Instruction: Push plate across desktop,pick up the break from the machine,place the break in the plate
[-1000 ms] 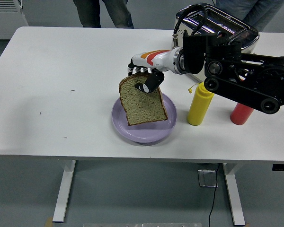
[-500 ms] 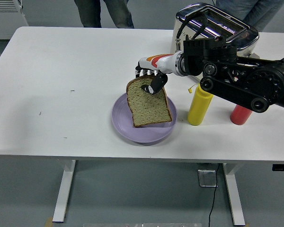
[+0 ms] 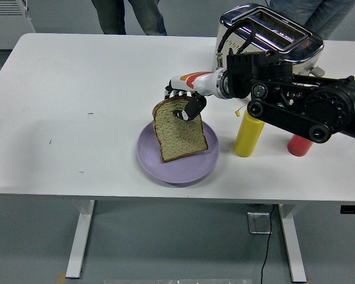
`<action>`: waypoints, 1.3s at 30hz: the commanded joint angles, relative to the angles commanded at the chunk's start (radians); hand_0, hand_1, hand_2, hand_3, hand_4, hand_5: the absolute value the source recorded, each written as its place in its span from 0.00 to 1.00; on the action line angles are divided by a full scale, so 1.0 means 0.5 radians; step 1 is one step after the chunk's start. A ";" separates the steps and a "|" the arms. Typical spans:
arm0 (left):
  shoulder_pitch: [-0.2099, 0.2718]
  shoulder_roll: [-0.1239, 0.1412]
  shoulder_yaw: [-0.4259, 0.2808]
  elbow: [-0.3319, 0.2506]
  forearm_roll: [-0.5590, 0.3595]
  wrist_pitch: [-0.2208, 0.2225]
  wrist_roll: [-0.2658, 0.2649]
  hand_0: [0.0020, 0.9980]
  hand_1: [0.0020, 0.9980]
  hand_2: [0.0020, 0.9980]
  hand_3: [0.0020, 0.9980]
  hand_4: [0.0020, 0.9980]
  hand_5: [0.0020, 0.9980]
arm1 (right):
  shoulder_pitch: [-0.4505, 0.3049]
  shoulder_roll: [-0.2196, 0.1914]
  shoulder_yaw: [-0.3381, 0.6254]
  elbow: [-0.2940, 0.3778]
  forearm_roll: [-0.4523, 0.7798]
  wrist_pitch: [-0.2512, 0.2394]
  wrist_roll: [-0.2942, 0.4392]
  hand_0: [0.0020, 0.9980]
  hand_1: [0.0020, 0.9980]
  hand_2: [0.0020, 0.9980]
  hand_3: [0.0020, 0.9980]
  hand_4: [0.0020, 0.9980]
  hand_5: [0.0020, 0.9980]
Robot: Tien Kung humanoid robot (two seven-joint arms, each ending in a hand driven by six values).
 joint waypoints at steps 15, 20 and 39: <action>0.000 -0.004 -0.013 0.001 0.001 0.004 -0.004 0.83 0.82 0.87 0.82 0.66 1.00 | -0.004 -0.019 0.073 0.019 -0.056 -0.061 0.048 0.78 0.82 0.95 1.00 0.70 0.26; -0.001 -0.003 -0.016 0.002 0.001 0.003 -0.003 0.83 0.82 0.86 0.82 0.66 1.00 | -0.014 -0.044 0.170 0.060 -0.095 -0.077 0.049 0.79 0.83 0.95 1.00 0.71 0.28; 0.006 0.000 -0.024 0.000 0.001 0.004 -0.002 0.83 0.82 0.86 0.82 0.65 1.00 | -0.271 -0.484 1.364 0.695 0.266 -0.540 0.401 0.79 0.81 0.89 0.90 0.67 0.31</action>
